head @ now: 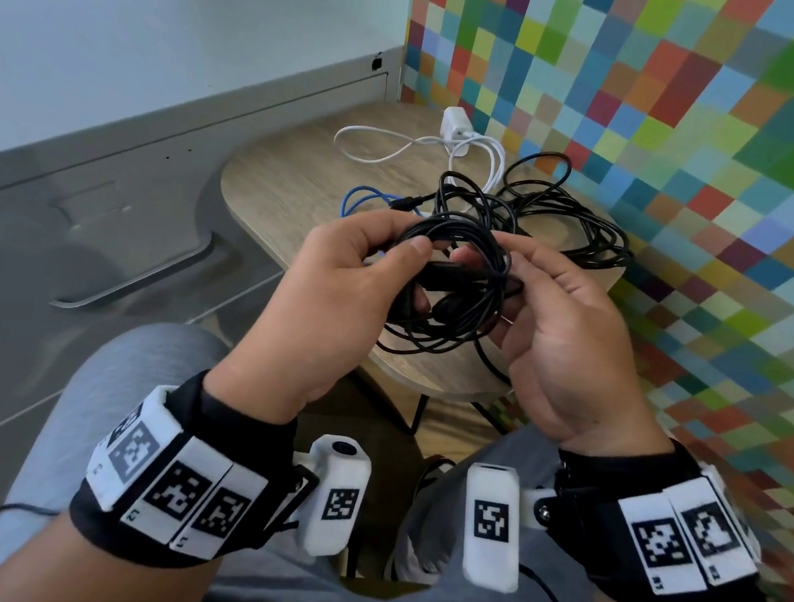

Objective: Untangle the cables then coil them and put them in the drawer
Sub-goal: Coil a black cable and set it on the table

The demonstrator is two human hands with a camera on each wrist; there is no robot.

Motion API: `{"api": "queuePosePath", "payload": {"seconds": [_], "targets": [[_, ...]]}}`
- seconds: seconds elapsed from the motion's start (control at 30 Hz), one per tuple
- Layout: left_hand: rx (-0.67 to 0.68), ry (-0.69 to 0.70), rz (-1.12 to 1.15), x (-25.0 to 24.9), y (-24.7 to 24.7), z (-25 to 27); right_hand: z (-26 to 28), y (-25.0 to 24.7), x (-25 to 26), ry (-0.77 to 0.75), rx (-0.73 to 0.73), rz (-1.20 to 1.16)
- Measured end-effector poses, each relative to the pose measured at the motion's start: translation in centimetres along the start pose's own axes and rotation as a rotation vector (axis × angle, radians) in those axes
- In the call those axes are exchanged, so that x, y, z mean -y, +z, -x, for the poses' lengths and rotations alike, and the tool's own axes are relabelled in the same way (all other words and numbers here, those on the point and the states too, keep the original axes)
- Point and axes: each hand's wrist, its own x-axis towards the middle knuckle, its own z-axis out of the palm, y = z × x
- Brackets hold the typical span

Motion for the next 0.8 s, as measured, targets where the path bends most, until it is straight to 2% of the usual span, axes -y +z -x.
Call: {"api": "queuePosePath", "payload": {"seconds": [0.17, 0.33, 0.53, 0.8], "targets": [[-0.022, -0.004, -0.011, 0.01, -0.02, -0.02, -0.01, -0.18, -0.30, 0.000, -0.002, -0.017], [-0.066, 0.004, 0.046, 0.03, -0.12, -0.16, 0.22, -0.20, 0.00, -0.041, 0.058, -0.057], [-0.048, 0.021, 0.055, -0.19, -0.18, -0.03, 0.37, 0.21, -0.13, -0.103, -0.012, 0.023], [-0.036, 0.063, -0.116, -0.17, 0.02, 0.21, 0.49, 0.35, 0.36, -0.144, -0.074, 0.100]]}}
